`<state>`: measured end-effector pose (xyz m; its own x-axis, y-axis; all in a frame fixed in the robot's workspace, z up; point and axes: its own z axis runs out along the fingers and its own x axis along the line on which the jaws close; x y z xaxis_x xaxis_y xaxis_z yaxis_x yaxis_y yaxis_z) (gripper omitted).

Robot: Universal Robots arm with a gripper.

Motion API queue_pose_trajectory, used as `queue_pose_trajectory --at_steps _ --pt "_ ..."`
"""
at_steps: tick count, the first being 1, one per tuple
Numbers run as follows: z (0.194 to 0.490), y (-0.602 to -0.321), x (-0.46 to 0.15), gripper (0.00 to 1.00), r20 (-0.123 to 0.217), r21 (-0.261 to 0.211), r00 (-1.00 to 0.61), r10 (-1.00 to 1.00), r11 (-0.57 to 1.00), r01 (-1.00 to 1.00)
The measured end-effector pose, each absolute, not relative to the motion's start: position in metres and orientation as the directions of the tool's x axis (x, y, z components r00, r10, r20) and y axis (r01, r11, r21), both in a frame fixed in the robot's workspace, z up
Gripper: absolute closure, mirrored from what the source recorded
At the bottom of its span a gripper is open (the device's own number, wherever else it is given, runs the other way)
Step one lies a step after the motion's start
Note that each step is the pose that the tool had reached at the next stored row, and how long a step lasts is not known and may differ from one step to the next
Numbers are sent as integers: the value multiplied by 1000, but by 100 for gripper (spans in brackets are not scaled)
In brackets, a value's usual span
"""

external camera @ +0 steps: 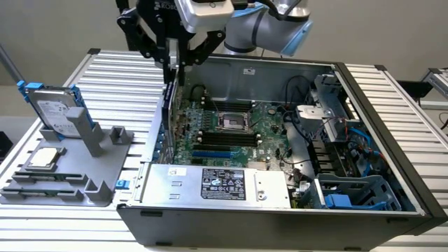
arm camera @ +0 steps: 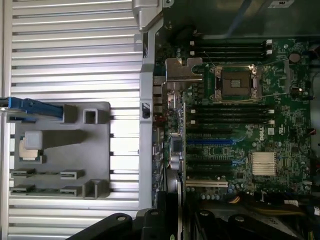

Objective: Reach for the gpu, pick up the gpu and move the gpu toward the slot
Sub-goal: 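Pick up the gpu and move the gpu toward the slot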

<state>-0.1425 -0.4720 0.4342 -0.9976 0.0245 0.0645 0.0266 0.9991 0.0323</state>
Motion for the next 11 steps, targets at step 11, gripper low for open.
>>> queue_pose_trajectory --at_steps 11 --pt "423 -466 -93 74 65 32 -998 25 999 27"
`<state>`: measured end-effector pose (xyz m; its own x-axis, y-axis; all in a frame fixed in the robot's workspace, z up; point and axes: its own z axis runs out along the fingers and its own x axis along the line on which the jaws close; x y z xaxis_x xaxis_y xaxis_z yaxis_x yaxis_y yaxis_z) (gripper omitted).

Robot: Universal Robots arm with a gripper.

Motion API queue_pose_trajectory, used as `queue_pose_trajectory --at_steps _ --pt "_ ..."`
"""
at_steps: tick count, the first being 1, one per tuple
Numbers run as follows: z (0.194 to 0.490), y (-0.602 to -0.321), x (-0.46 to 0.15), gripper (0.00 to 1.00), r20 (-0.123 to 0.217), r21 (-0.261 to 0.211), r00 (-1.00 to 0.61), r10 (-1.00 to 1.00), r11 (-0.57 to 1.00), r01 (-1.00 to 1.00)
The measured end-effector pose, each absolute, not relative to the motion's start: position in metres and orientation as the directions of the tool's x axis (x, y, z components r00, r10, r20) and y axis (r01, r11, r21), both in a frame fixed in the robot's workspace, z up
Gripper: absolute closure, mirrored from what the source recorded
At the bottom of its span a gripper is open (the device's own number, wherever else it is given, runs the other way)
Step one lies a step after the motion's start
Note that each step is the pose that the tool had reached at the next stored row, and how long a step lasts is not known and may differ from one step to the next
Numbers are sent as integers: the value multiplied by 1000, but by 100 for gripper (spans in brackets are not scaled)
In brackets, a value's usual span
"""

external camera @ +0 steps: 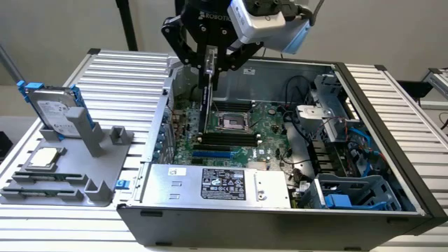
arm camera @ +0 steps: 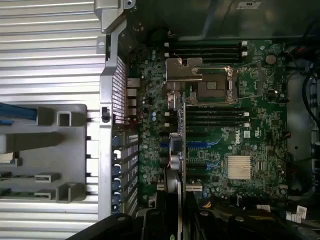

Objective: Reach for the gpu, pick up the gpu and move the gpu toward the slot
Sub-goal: 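Pick up the gpu and move the gpu toward the slot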

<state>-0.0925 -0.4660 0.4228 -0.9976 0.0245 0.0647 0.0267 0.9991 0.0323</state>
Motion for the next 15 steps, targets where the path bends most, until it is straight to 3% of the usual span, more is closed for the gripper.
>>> queue_pose_trajectory --at_steps 15 --pt "397 -444 -35 74 65 31 -998 23 999 25"
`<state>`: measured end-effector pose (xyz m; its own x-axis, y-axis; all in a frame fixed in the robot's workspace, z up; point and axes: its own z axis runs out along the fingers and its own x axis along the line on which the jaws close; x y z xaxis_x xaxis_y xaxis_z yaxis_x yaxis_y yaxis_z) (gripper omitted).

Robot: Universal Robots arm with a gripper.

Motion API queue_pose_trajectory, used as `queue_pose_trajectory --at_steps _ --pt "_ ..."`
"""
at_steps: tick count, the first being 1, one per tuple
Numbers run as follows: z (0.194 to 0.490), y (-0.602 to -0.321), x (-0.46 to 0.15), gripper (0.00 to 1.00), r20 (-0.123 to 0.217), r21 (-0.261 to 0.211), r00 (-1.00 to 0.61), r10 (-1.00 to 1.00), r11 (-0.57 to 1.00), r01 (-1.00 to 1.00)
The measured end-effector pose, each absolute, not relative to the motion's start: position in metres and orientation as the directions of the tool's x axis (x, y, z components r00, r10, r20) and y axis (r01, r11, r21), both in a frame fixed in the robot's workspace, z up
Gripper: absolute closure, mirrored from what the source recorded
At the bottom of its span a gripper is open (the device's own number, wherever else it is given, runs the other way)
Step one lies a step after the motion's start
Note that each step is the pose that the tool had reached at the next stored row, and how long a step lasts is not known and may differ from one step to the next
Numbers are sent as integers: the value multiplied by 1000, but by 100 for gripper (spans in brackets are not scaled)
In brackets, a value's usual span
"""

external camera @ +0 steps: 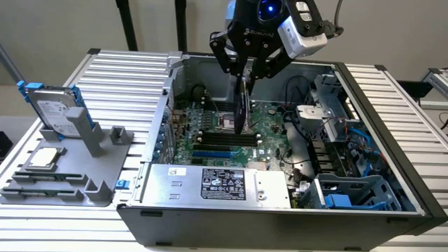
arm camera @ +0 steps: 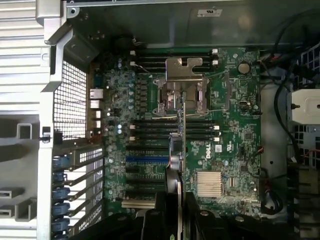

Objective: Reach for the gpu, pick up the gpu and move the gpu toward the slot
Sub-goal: 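Pick up the gpu and move the gpu toward the slot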

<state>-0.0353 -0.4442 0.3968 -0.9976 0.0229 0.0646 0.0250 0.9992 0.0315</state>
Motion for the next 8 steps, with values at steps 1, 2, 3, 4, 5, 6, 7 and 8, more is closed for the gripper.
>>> queue_pose_trajectory --at_steps 1,2,3,4,5,6,7,8 --pt "397 -444 -35 74 65 31 -998 23 999 25" --pt "397 -444 -35 74 65 31 -998 23 999 25" --pt "397 -444 -35 74 65 31 -998 23 999 25" --pt "397 -444 -35 74 65 31 -998 23 999 25" --pt "397 -444 -35 74 65 31 -998 23 999 25" --pt "397 -444 -35 74 65 31 -998 23 999 25" --pt "397 -444 -35 74 65 31 -998 23 999 25" --pt "397 -444 -35 74 65 31 -998 23 999 25"
